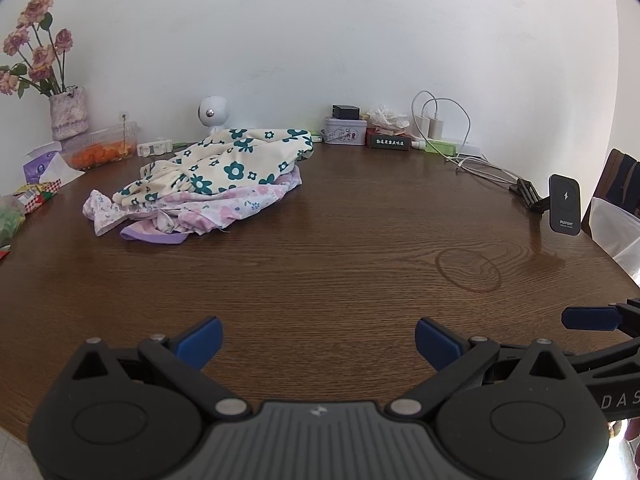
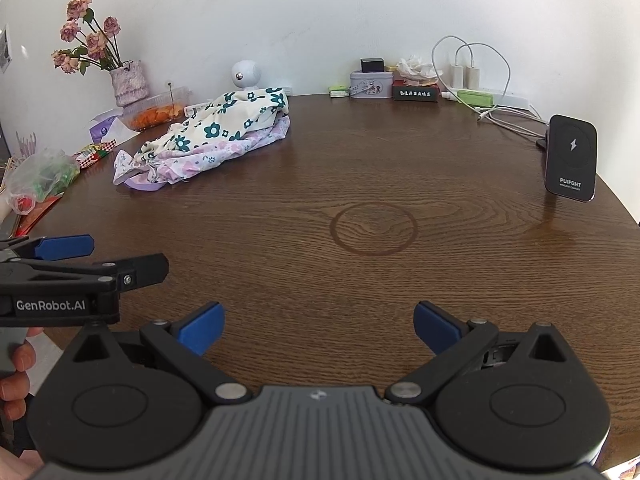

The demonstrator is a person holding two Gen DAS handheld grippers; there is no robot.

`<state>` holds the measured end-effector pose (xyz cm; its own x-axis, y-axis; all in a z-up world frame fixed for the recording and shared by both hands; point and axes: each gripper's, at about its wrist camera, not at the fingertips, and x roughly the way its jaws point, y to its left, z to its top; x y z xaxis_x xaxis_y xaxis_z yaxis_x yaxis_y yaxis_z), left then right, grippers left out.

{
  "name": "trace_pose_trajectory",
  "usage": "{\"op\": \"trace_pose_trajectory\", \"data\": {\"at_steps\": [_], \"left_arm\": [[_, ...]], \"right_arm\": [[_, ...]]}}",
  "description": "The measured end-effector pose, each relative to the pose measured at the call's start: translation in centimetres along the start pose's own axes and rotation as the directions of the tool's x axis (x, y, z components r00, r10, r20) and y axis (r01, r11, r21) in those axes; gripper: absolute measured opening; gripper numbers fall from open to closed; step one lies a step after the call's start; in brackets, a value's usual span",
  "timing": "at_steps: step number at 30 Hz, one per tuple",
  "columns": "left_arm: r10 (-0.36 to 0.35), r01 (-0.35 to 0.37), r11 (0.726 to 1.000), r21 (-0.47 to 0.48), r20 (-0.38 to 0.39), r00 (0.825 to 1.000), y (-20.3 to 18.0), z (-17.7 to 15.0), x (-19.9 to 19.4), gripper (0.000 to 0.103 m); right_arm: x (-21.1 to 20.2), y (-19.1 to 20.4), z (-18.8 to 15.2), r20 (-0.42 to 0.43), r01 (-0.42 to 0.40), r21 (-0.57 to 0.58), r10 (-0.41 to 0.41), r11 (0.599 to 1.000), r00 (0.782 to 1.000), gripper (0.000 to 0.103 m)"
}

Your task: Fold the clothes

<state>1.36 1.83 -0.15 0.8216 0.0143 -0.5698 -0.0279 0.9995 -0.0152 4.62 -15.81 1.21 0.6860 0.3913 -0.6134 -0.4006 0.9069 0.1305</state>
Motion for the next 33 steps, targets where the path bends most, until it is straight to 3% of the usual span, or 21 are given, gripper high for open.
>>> {"op": "trace_pose_trajectory", "data": {"at_steps": [8,17,27,33], "left_arm": [[0.035,-0.035,0.999,-0.027,0.005,0.999,2.1,2.4,1.7,0.103],[0.110,-0.110,0.994,-0.026,0.028,0.993,5.4,7.2,5.2,0.103],[0.183,-0.183,0.982,-0.045,-0.010,0.983,9.9,12.8,11.1,0.103],[0.250,-0.251,0.967,-0.031,-0.046,0.967,12.2,15.0,15.4,0.103]], "right_arm": [[2.3,0.9,3.1,-0.004,-0.046,-0.045,0.046,0.998,0.999,0.103],[6.2,2.8,9.1,0.006,-0.080,-0.153,0.081,0.985,0.997,0.103],[13.1,3.9,17.6,0.009,-0.107,-0.204,0.111,0.973,0.994,0.103],[18.4,4.9,21.7,-0.039,-0.147,-0.191,0.142,0.971,0.989,0.103]]}}
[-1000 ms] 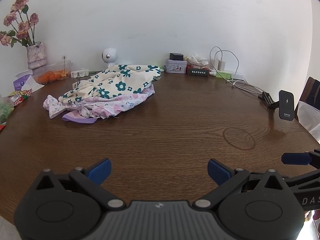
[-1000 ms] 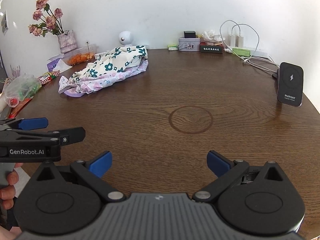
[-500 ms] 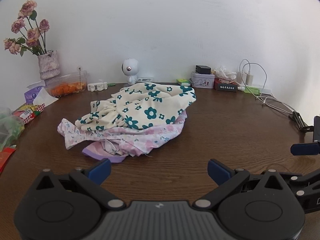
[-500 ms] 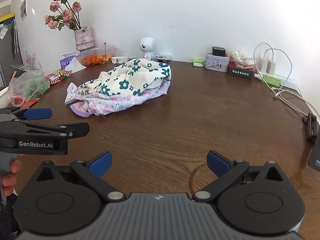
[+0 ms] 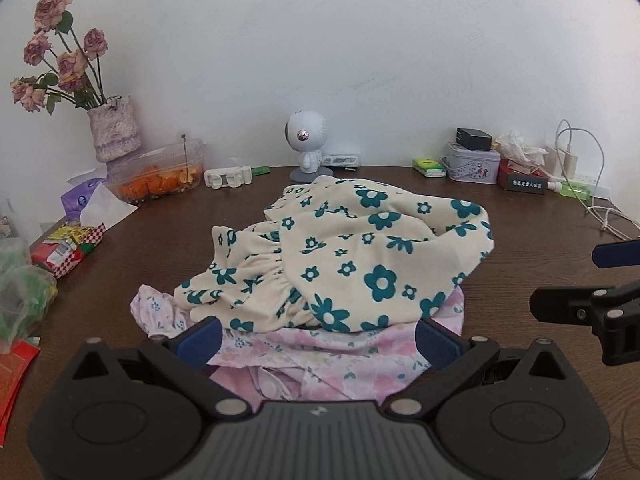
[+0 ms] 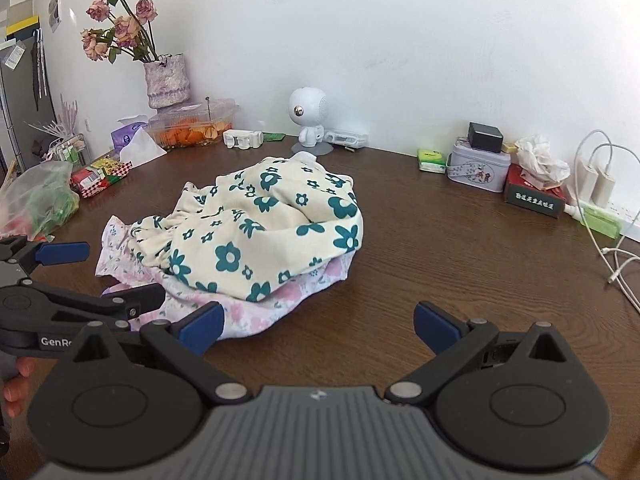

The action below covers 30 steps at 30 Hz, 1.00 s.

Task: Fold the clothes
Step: 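Move both grippers to the cream teal-flowered dress and close on it, then lift the cream dress with both grippers and shake it off the pile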

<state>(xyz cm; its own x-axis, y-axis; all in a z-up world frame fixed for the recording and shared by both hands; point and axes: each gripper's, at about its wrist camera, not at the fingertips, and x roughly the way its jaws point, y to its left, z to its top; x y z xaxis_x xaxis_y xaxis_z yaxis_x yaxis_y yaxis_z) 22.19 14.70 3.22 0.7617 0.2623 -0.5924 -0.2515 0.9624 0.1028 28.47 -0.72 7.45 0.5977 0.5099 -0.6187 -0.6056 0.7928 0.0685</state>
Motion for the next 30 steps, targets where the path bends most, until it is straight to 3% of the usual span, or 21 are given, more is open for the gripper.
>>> {"op": "trace_pose_trajectory", "data": {"at_steps": [5,12,16,17,18,21,22,23,26,30], "left_arm": [[0.063,-0.063,0.998,0.011,-0.029,0.998,1.5,1.3,4.3,0.103],[0.012,-0.010,1.000,0.029,-0.053,0.999,2.6,2.1,7.0,0.103],[-0.019,0.022,0.998,0.054,-0.064,0.998,2.6,2.2,8.3,0.102],[-0.026,0.030,0.998,0.054,-0.067,0.997,2.7,2.2,8.5,0.102],[-0.043,0.047,0.998,0.048,-0.075,0.996,2.8,2.2,8.8,0.099],[-0.100,0.104,0.994,0.041,-0.093,0.991,3.0,2.1,9.1,0.084],[-0.117,0.122,0.992,0.045,-0.098,0.988,3.0,2.1,9.2,0.075],[-0.136,0.142,0.989,0.047,-0.102,0.985,3.0,2.1,9.2,0.069],[-0.179,0.183,0.982,0.038,-0.104,0.978,3.1,2.2,8.9,0.035],[-0.207,0.208,0.978,0.005,-0.086,0.974,3.7,2.4,8.6,0.012]], "right_arm": [[4.6,-1.7,3.0,-0.043,-0.037,0.096,0.041,0.995,0.998,0.103],[9.3,-2.7,7.2,-0.043,-0.042,0.074,0.045,0.996,0.998,0.103],[12.5,-2.2,8.9,-0.100,-0.057,0.021,0.058,0.998,0.993,0.102],[13.2,-2.0,9.1,-0.119,-0.062,0.015,0.064,0.998,0.991,0.097],[13.9,-1.9,9.2,-0.137,-0.068,0.010,0.069,0.998,0.988,0.085],[15.1,-1.6,9.3,-0.173,-0.097,0.010,0.097,0.995,0.980,0.069],[15.3,-1.4,9.3,-0.181,-0.105,0.006,0.104,0.995,0.978,0.066],[15.4,-1.4,9.3,-0.185,-0.110,0.004,0.109,0.994,0.977,0.057],[15.3,-1.7,9.2,-0.179,-0.126,0.026,0.129,0.992,0.975,0.027],[14.3,-1.9,9.4,-0.139,-0.130,0.031,0.133,0.991,0.981,0.013]]}}
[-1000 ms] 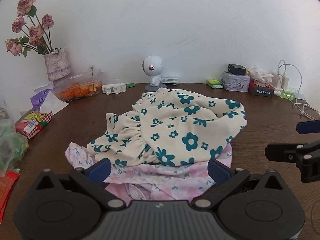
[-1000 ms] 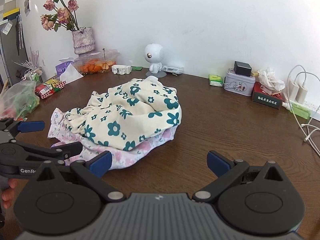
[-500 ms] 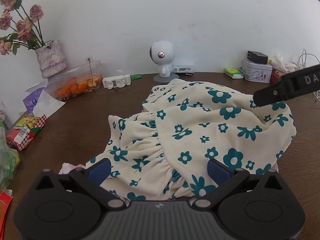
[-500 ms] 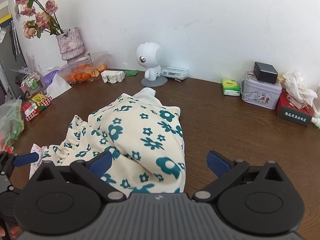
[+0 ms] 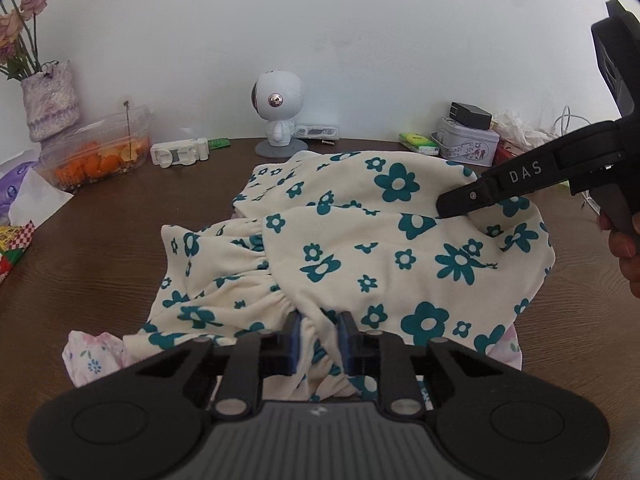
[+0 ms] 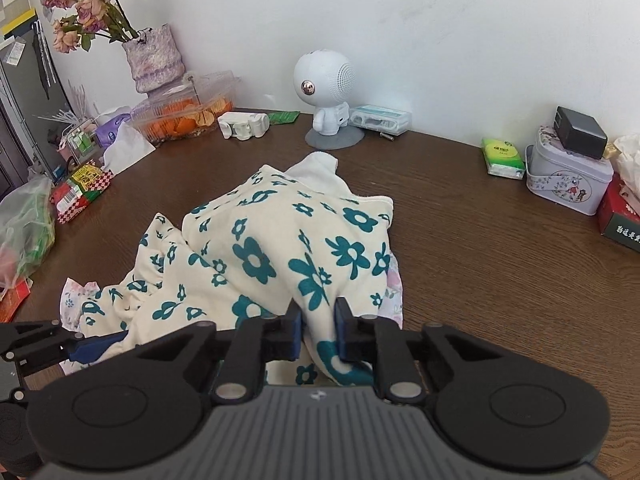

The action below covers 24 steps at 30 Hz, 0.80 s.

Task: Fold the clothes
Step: 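Lift the cream dress with both grippers and shake it off the pile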

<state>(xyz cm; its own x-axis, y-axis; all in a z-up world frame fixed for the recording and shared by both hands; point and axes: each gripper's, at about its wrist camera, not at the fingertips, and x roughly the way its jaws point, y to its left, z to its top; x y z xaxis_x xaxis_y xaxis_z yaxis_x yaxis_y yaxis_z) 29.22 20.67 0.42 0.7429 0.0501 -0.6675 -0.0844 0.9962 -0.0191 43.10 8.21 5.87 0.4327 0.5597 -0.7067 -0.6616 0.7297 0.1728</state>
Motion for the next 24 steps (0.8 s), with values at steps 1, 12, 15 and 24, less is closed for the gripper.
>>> {"op": "trace_pose_trajectory", "data": {"at_steps": [1,12,15,24], "left_arm": [[-0.007,0.007,1.000,-0.008,0.005,1.000,0.1,0.0,-0.1,0.010],[-0.042,0.045,0.998,-0.053,0.050,0.998,1.1,0.2,-2.5,0.006],[-0.049,0.055,0.995,-0.077,0.084,0.995,1.5,1.1,-3.7,0.006],[-0.139,0.148,0.989,-0.014,0.262,0.955,-2.4,4.7,-11.9,0.006]], "right_arm": [[-0.4,0.1,0.1,0.013,-0.003,0.000,0.003,1.000,1.000,0.013],[-5.7,2.1,2.6,0.200,-0.067,-0.010,0.068,0.998,0.978,0.010],[-8.3,2.6,3.3,0.285,-0.084,-0.018,0.086,0.996,0.955,0.009],[-21.0,1.3,3.3,0.514,-0.063,-0.007,0.058,0.998,0.856,0.009]]}}
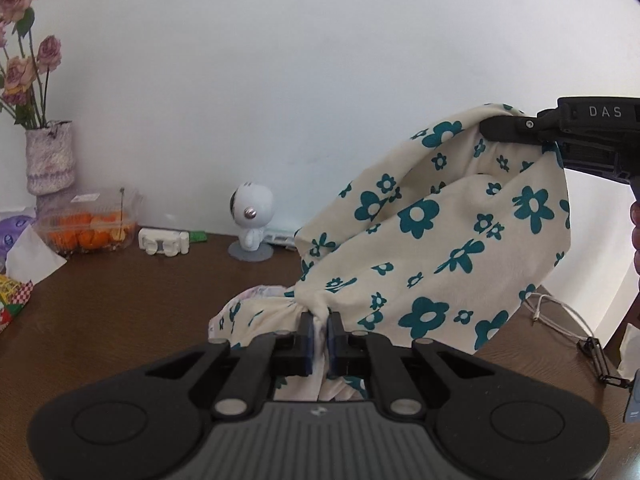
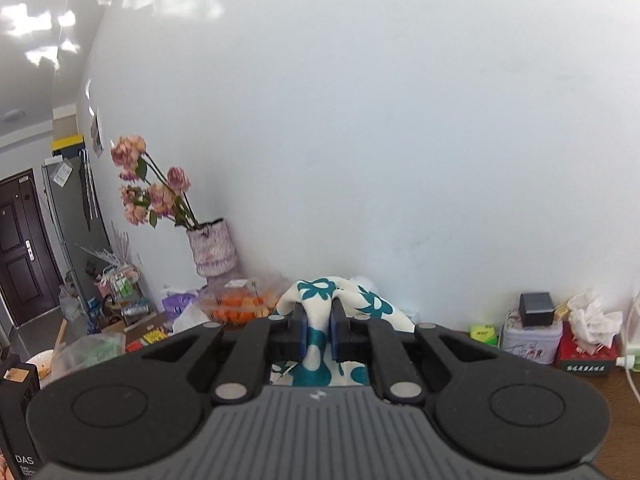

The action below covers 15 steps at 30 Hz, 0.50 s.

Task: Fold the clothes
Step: 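Lift the cream dress with both grippers and shake it off the pile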

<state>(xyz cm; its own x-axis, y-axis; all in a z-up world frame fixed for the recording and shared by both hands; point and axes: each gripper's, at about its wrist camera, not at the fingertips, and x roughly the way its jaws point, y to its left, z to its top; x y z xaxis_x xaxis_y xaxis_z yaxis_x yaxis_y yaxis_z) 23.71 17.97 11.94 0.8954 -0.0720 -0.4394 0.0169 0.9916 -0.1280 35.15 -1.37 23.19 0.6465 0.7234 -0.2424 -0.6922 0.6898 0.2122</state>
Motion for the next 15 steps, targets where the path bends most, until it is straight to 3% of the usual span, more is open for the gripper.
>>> {"op": "trace_pose_trajectory", "data": {"at_steps": [4,8,12,15], "left_arm": [[-0.085,0.079,0.993,0.084,0.071,0.994,-5.0,1.1,-3.9,0.006],[-0.171,0.157,0.977,0.143,0.085,0.982,-9.6,0.2,-7.6,0.006],[-0.225,0.217,0.958,0.187,0.020,0.974,-13.3,-3.0,-8.9,0.006],[-0.240,0.258,0.948,0.184,-0.115,0.964,-14.9,-7.0,-7.7,0.006]], "right_arm": [[-7.7,-0.5,1.6,0.066,0.049,-0.035,-0.047,0.998,0.997,0.009],[-15.6,-1.1,1.2,0.067,0.121,-0.067,-0.116,0.990,0.991,0.009],[-20.9,-1.8,-2.2,-0.009,0.182,-0.061,-0.183,0.981,0.983,0.009],[-22.0,-3.4,-7.0,-0.141,0.229,-0.023,-0.230,0.973,0.963,0.009]]}}
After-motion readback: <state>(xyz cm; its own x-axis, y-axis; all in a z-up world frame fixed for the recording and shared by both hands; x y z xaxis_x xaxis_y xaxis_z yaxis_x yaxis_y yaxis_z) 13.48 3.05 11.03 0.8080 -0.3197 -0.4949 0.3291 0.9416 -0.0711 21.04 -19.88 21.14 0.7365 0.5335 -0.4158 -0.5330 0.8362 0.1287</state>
